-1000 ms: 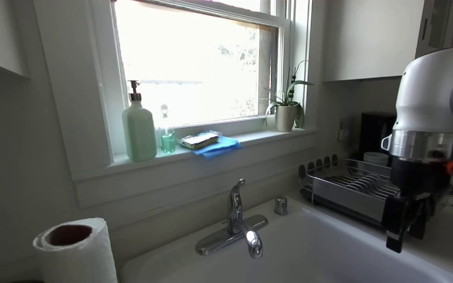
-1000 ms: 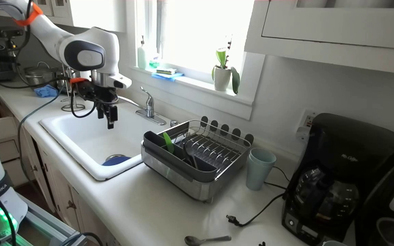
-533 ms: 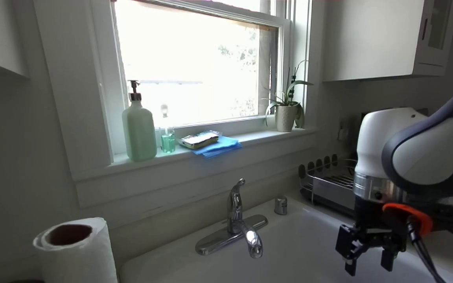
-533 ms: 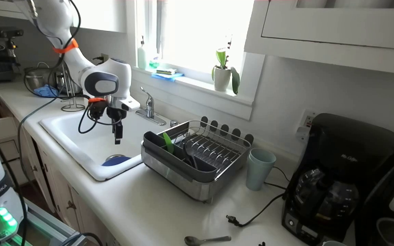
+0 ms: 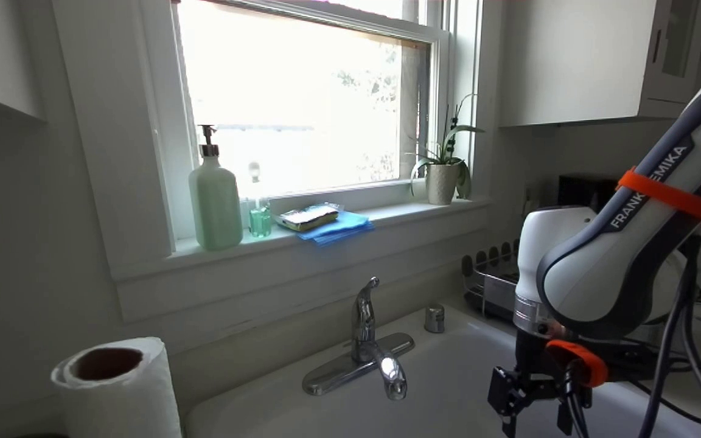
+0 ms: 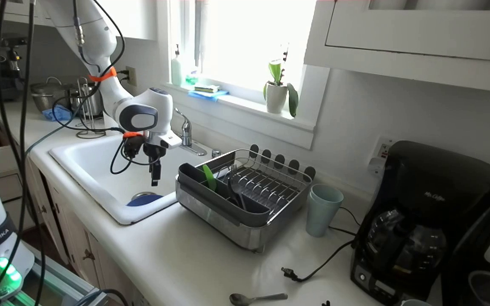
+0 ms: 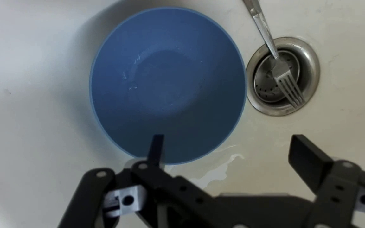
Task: Pick up the blue bowl from the sink and put it in the silver dish rack
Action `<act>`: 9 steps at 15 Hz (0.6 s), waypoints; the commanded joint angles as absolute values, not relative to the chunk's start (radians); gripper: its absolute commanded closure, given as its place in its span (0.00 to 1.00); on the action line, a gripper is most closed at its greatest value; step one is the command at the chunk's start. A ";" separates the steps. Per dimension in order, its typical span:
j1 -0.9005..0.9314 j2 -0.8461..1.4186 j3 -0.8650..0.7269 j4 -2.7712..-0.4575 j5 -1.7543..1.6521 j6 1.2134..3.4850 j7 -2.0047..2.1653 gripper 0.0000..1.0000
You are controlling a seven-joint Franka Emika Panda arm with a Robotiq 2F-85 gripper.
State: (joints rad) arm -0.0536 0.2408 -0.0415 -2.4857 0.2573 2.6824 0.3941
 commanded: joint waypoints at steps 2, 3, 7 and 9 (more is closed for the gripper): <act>-0.023 0.366 -0.045 -2.408 0.281 2.643 0.459 0.00; -0.014 0.398 -0.043 -2.389 0.285 2.652 0.479 0.00; 0.006 0.529 -0.031 -2.296 0.314 2.675 0.506 0.00; 0.009 0.594 -0.024 -2.243 0.329 2.699 0.507 0.00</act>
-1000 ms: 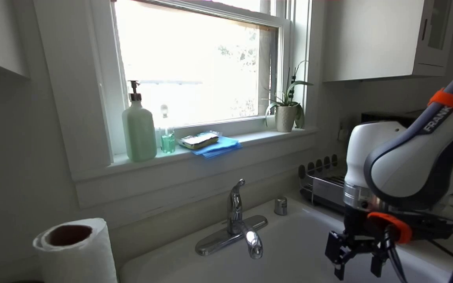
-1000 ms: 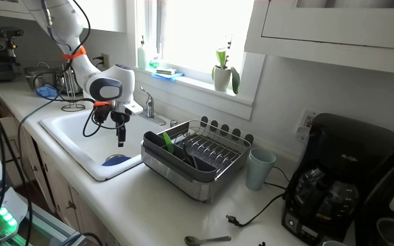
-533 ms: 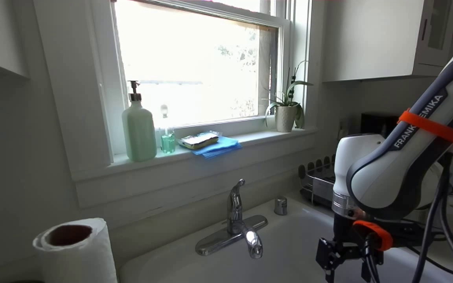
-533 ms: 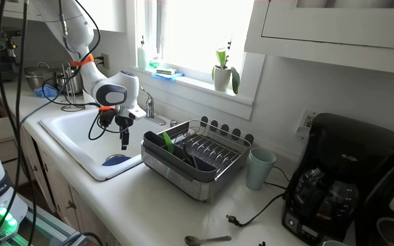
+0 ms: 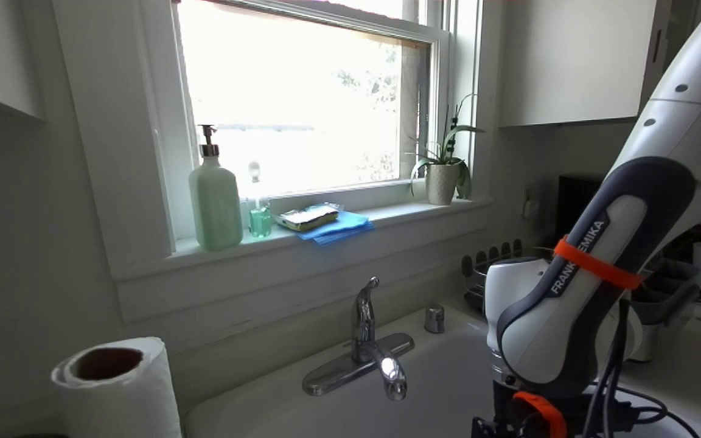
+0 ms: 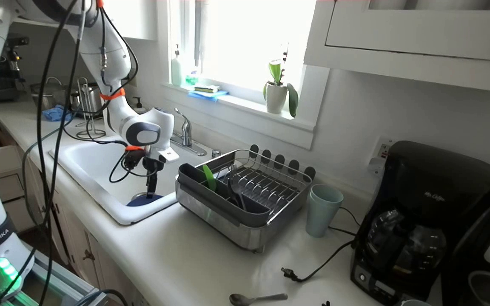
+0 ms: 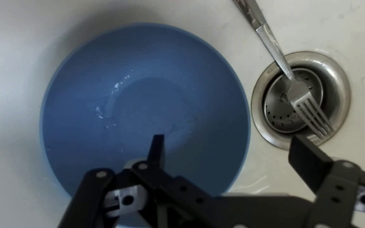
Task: Pick up the blue bowl from the sink and put it in the silver dish rack
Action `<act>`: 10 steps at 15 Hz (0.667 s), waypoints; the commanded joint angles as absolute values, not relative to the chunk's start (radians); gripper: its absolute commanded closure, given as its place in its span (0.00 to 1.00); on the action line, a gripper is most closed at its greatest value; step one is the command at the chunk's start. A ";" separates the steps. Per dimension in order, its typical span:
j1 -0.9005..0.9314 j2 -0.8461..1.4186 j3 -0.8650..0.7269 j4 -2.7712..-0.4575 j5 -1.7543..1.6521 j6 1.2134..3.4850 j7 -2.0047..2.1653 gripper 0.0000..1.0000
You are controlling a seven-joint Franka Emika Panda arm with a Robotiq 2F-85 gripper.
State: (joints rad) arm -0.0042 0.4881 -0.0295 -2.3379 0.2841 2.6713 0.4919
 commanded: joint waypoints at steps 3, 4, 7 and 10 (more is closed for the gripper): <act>0.000 0.669 -0.011 -2.165 0.354 2.714 0.491 0.01; 0.001 0.691 -0.013 -2.140 0.353 2.712 0.490 0.15; -0.002 0.743 -0.017 -2.071 0.349 2.689 0.486 0.37; 0.000 0.770 -0.026 -2.028 0.340 2.678 0.486 0.58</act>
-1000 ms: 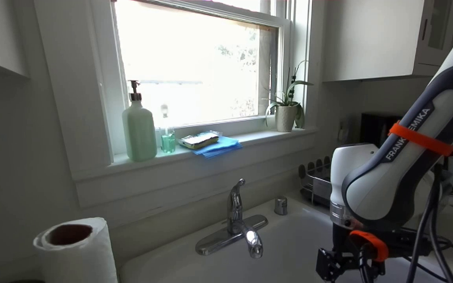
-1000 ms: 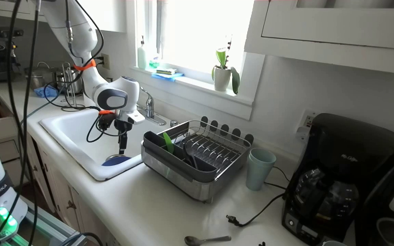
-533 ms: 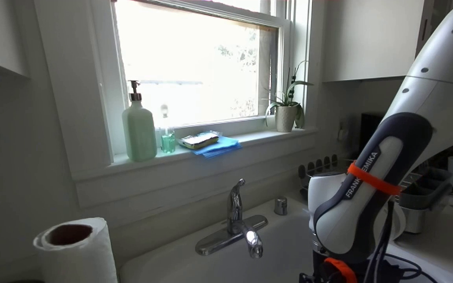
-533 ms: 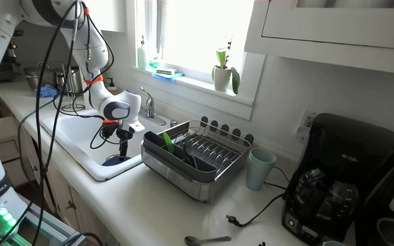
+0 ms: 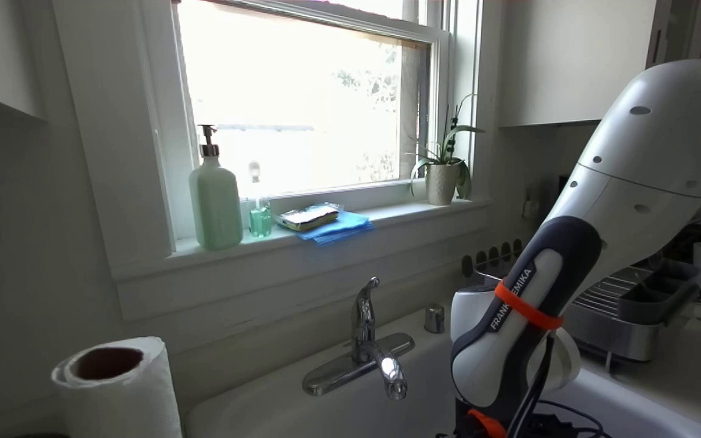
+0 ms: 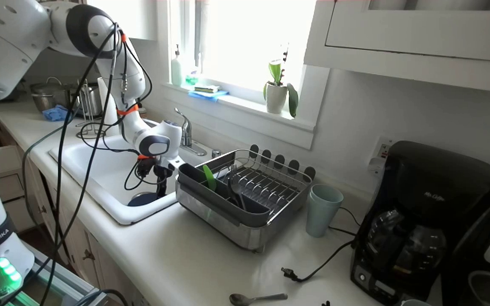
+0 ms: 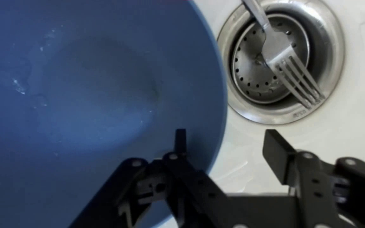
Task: Pick up the blue bowl from the sink and put it in the silver dish rack
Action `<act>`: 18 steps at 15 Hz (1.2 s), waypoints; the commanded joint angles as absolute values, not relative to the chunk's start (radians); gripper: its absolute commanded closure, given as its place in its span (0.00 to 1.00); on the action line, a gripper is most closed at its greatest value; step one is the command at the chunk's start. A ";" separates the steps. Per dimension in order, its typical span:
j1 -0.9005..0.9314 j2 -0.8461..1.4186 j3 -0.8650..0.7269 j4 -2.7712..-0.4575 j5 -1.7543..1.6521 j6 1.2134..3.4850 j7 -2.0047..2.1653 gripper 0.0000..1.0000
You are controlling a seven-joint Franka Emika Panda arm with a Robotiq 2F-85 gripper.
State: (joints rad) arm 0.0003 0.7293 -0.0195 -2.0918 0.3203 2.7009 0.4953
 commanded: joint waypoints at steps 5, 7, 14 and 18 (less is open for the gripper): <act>-0.002 0.759 -0.050 -1.997 0.329 2.647 0.485 0.93; -0.009 0.725 -0.055 -2.009 0.327 2.626 0.473 0.99; -0.079 0.527 -0.036 -2.089 0.354 2.538 0.371 0.99; -0.152 0.378 0.006 -2.152 0.427 2.499 0.234 0.99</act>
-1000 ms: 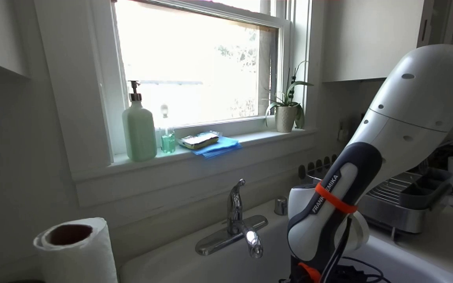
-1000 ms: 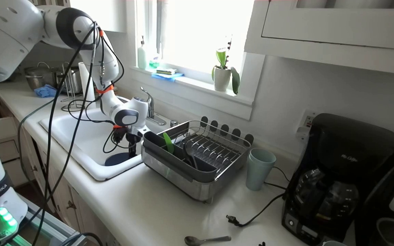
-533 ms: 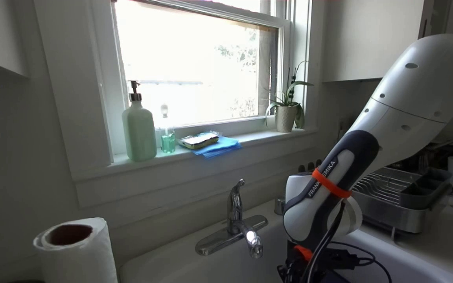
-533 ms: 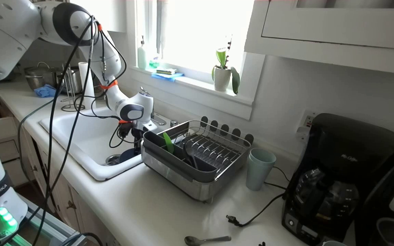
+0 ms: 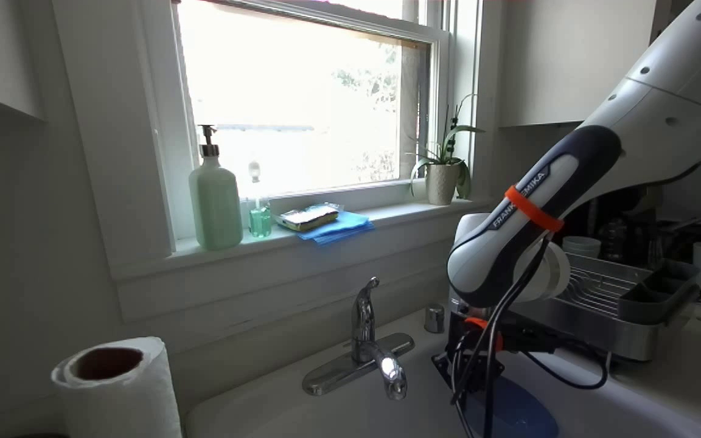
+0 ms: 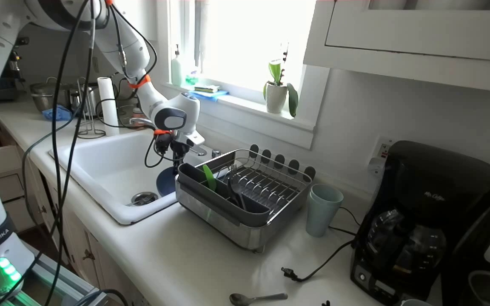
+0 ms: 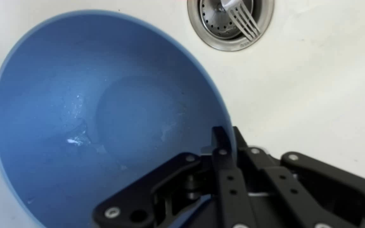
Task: Pick up the blue bowl from the sink and put it in the silver dish rack
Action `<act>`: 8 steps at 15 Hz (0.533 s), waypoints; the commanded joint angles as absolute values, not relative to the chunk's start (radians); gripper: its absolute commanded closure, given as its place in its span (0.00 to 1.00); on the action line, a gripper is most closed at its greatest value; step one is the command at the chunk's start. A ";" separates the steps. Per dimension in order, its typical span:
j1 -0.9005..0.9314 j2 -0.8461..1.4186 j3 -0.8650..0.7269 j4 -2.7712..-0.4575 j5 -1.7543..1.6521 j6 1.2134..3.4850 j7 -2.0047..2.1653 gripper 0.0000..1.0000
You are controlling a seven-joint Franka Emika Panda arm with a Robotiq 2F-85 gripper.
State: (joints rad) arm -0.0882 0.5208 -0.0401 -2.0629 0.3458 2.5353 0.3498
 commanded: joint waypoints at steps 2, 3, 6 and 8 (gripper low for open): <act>-0.197 0.303 0.034 -2.183 0.513 2.478 0.131 0.99; -0.211 0.265 0.040 -2.189 0.556 2.450 0.085 0.99; -0.232 0.161 0.030 -2.214 0.674 2.376 -0.058 0.99; -0.189 0.218 -0.009 -2.165 0.639 2.389 -0.020 0.95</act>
